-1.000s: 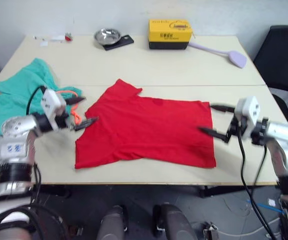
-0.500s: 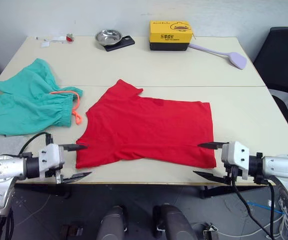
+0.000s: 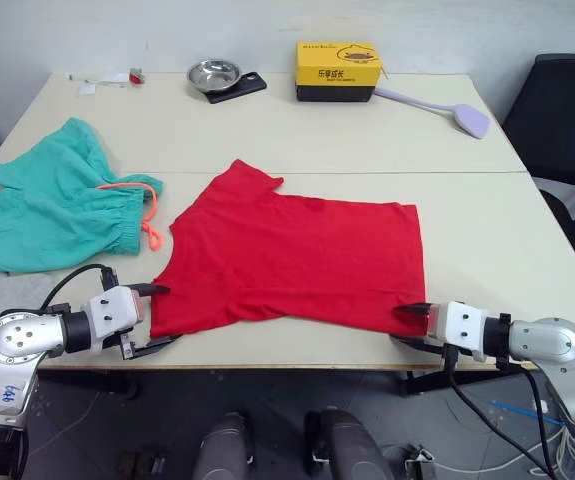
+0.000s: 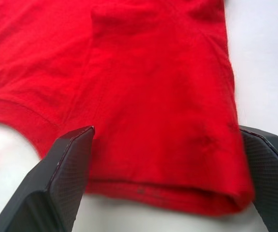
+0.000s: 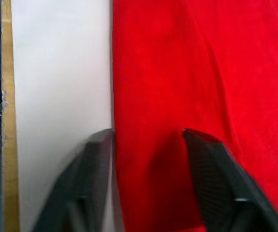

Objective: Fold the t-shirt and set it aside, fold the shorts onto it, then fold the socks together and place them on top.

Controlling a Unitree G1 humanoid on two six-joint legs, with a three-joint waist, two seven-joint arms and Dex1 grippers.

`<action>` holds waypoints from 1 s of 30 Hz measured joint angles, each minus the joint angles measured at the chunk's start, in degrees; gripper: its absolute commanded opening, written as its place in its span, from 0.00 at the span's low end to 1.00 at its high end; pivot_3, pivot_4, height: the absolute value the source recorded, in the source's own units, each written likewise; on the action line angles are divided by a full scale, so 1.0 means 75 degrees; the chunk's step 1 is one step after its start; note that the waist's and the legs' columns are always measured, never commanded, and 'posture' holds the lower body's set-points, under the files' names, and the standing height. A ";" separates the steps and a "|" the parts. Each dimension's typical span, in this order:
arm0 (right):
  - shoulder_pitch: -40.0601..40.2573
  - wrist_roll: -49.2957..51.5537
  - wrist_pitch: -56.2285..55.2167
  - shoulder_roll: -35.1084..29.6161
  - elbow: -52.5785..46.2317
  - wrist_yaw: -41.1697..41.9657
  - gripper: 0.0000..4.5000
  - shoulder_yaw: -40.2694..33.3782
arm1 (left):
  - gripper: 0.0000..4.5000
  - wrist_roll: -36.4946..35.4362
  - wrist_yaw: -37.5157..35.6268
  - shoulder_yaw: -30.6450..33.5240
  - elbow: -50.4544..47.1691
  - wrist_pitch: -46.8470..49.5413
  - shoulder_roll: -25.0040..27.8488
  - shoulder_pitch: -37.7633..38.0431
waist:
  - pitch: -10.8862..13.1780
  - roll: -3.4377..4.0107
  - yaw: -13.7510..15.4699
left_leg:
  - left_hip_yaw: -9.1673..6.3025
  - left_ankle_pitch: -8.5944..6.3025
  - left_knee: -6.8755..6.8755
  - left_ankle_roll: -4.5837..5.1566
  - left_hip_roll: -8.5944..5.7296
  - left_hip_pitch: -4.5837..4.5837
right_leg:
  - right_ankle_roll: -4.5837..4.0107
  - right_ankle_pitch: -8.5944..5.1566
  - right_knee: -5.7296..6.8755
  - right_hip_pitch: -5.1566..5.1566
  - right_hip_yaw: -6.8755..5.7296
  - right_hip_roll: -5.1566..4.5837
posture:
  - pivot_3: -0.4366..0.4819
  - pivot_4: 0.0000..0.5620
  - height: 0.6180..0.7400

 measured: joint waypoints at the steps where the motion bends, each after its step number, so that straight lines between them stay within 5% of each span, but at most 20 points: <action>1: -0.0077 -0.0065 -0.0147 0.0030 0.0162 -0.0056 0.20 0.0033 | 0.74 0.0012 0.0008 -0.0066 -0.0016 0.0039 0.0000 -0.0001 | -0.0001 -0.0001 0.0006 | 0.0001 0.0000 0.0000 0.0000 0.0000 0.0011 | 0.0001 0.0001 0.0000 0.0009 0.0001 -0.0001 | 0.48 0.27 1.00; 4: -0.0085 -0.0080 -0.0356 0.0029 0.0414 -0.0051 0.00 0.0100 | 0.53 0.0018 0.0039 -0.0178 -0.0034 0.0198 0.0001 0.0026 | -0.0001 -0.0001 0.0014 | 0.0002 -0.0009 -0.0018 -0.0006 0.0001 0.0085 | -0.0002 -0.0001 -0.0022 0.0081 0.0004 -0.0002 | 0.48 0.27 1.00; 12: -0.0215 0.0361 -0.0964 -0.0324 0.1023 0.0669 0.00 0.0098 | 0.01 -0.0106 -0.0202 -0.0025 0.0322 -0.0008 0.0410 0.0202 | -0.0003 0.0002 0.0015 | 0.0000 -0.0021 -0.0033 -0.0013 0.0008 0.0099 | -0.0020 -0.0012 -0.0028 0.0092 0.0001 -0.0003 | 0.48 0.27 1.00; 18: -0.0331 0.0622 -0.1075 -0.0327 0.1321 0.1018 0.00 0.0106 | 0.01 -0.0197 -0.0476 0.0065 0.0576 -0.0317 0.0479 0.0216 | -0.0003 0.0003 0.0014 | 0.0002 -0.0020 -0.0045 -0.0012 0.0008 0.0098 | -0.0022 -0.0013 -0.0035 0.0089 0.0001 -0.0004 | 0.48 0.27 1.00; 24: 0.0054 0.1529 -0.0359 -0.0256 0.1071 0.1408 0.37 -0.0028 | 0.38 -0.0873 -0.0816 0.0465 0.0190 0.0578 0.0604 0.0844 | -0.0003 0.0002 0.0002 | -0.0002 -0.0023 -0.0057 -0.0016 0.0013 0.0093 | -0.0029 -0.0018 -0.0037 0.0078 -0.0002 -0.0002 | 0.48 0.27 1.00; 27: 0.0673 0.2556 0.0684 -0.0399 0.0210 0.1764 0.37 -0.0197 | 0.44 -0.1564 -0.1191 0.1068 -0.0218 0.1331 0.0794 0.1387 | 0.0002 0.0008 0.0013 | -0.0003 -0.0022 -0.0061 -0.0017 0.0014 0.0081 | -0.0033 -0.0022 -0.0034 0.0064 -0.0003 -0.0003 | 0.48 0.27 1.00; 30: 0.0776 0.3601 0.1867 -0.0455 -0.0776 0.1735 0.21 -0.0603 | 0.41 -0.2529 -0.1305 0.1602 -0.0897 0.2473 0.0838 0.1458 | 0.0002 0.0009 0.0010 | -0.0010 -0.0031 -0.0055 -0.0035 0.0012 0.0084 | -0.0032 -0.0020 -0.0030 0.0070 -0.0003 -0.0006 | 0.48 0.27 1.00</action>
